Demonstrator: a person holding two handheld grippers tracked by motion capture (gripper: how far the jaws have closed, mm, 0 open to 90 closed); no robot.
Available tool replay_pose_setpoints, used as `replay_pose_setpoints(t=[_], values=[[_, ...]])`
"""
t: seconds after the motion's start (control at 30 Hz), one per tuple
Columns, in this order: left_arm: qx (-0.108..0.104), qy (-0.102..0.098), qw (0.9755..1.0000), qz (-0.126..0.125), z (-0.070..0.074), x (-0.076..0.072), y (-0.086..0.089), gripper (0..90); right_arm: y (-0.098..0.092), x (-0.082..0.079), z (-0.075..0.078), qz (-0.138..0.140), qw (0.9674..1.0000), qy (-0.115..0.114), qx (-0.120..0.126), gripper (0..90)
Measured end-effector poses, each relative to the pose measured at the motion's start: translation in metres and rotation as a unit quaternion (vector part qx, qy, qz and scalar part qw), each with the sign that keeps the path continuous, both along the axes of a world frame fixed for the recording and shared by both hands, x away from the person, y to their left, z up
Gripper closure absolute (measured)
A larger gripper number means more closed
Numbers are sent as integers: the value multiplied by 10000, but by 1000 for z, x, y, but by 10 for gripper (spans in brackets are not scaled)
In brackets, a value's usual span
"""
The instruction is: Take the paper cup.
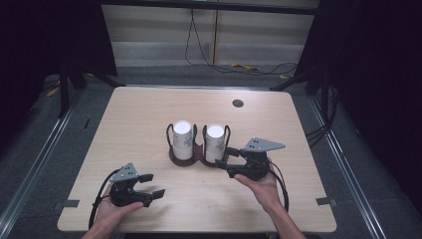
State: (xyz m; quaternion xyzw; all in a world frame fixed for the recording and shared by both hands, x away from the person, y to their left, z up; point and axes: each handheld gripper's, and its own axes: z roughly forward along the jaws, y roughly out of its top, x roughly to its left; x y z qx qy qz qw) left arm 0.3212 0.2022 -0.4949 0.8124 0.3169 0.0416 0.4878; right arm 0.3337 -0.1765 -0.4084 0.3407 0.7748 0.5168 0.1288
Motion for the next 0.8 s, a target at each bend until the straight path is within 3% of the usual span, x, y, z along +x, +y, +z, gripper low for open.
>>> replay_pose_setpoints(t=[0.23,0.57,0.8], values=[[19,-10,10000,-18,0,0,-1,213,17,6,12,197,9997,-107,-27,421],[0,-5,10000,-6,0,0,-1,194,42,27,28,348,9991,-237,-13,419],[19,-13,10000,-25,0,0,-1,193,55,49,33,427,9990,-112,-112,372]])
